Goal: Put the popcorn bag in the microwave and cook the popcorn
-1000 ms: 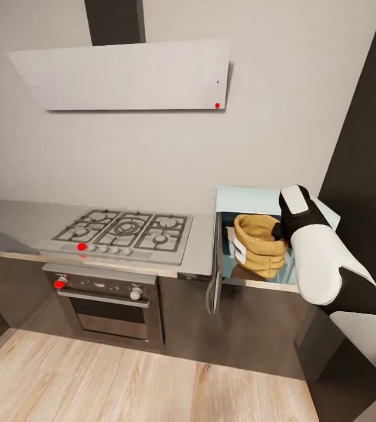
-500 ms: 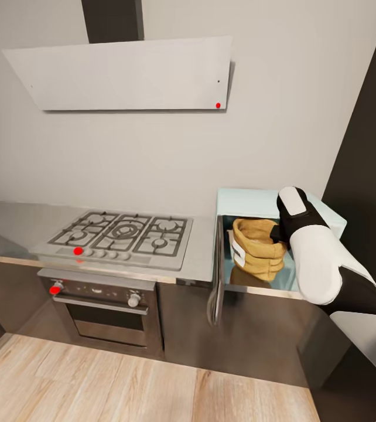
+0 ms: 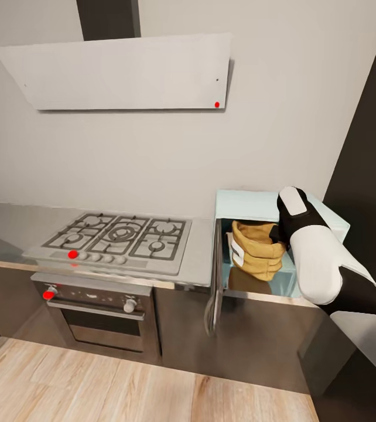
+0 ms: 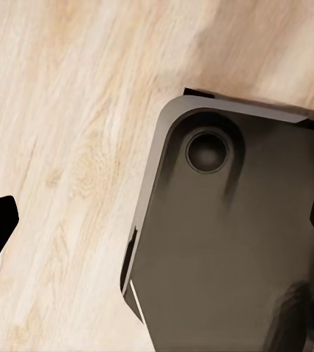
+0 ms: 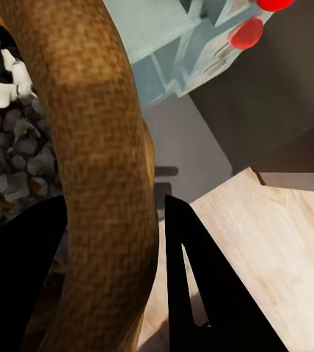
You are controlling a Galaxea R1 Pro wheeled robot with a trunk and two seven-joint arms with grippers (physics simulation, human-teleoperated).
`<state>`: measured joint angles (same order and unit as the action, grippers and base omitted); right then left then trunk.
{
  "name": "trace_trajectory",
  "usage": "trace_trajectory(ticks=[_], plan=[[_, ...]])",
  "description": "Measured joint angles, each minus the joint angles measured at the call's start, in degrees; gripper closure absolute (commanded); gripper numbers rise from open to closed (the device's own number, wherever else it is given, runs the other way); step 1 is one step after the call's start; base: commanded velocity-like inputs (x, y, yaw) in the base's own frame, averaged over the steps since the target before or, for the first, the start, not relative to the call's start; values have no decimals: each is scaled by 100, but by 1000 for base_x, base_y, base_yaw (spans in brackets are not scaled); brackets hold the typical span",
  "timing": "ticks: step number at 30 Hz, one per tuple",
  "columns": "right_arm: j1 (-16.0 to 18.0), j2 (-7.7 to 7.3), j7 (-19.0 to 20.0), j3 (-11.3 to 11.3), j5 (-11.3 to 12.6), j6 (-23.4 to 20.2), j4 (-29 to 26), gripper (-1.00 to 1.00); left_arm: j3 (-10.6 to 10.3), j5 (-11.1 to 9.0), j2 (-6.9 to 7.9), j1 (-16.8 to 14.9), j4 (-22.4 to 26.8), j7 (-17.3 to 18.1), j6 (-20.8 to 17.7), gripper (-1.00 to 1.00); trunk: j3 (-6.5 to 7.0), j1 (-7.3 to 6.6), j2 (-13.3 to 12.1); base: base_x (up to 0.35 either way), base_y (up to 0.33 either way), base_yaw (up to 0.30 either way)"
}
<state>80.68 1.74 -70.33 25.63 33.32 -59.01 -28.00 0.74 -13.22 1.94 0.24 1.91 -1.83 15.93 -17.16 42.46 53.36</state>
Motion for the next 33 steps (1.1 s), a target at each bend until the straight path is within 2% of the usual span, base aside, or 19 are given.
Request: trace_trajectory(ticks=[9,14,33], plan=[[-2,-1,9,-6,-68,-46,-9,100,-2,5,0,0,1,0,-1,-100,-1,-1,0,150,-67,0],[-3,-1,192,-9,-104,-64,-10,100,1,8,0,0,1,0,1,-100,-1,0,0,63,-3,0],[-3,-10,202,-9,-116,-64,-10,100,1,3,0,0,1,0,-4,-100,-1,-1,0,107,-36,0]])
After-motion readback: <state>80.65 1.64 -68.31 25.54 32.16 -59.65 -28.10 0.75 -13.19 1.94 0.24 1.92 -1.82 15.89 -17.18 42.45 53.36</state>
